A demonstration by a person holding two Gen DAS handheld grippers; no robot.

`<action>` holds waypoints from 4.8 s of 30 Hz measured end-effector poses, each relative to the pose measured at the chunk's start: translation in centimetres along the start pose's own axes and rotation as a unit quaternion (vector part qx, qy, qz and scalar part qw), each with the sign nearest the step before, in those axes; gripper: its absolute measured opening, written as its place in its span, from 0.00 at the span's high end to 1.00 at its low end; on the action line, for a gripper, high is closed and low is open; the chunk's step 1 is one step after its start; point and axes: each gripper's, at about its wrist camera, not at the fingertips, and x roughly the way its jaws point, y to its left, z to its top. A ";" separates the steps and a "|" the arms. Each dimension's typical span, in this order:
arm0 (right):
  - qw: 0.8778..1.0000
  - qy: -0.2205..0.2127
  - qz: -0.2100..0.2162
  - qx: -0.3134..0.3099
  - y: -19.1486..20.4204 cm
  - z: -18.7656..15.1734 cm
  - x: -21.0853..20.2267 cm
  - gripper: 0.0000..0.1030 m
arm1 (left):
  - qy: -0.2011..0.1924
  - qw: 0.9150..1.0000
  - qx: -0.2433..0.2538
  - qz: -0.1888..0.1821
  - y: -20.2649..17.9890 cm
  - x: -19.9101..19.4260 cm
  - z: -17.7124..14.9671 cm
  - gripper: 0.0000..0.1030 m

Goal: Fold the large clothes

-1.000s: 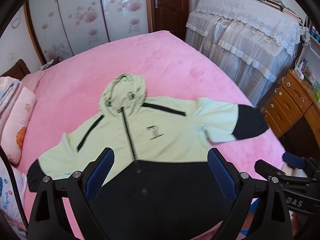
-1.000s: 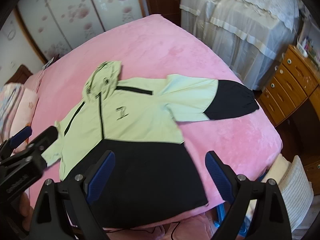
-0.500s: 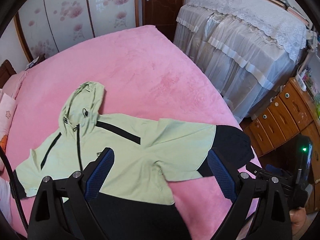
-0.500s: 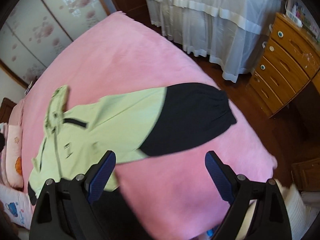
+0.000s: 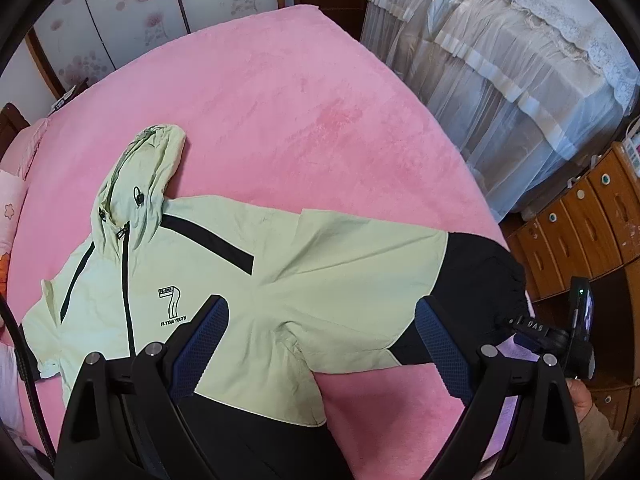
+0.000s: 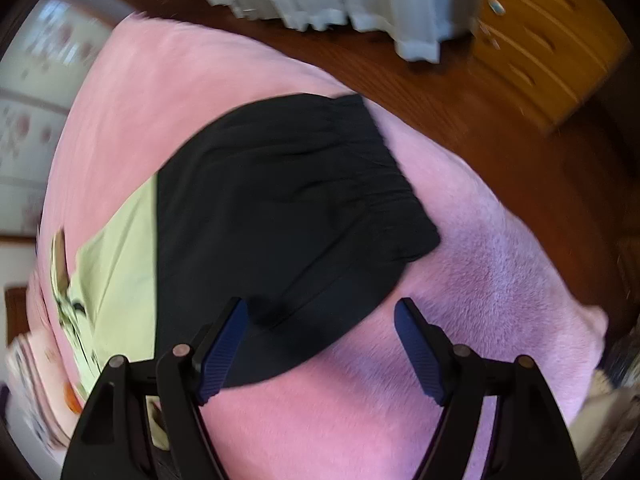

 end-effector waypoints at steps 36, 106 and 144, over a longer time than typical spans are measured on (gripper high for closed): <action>0.978 -0.141 -0.007 -0.154 9.3 -1.8 -9.3 0.97 | 0.007 0.997 -0.041 0.063 5.1 1.4 -4.1 0.09; 0.924 -0.075 -0.039 -0.374 24.6 -24.6 4.6 0.55 | 0.039 0.981 -0.122 -0.144 23.7 11.6 -3.0 0.95; 0.914 -0.119 -0.028 -0.386 32.1 -15.0 4.2 0.61 | 0.046 0.976 -0.185 0.108 42.7 16.3 -8.0 0.94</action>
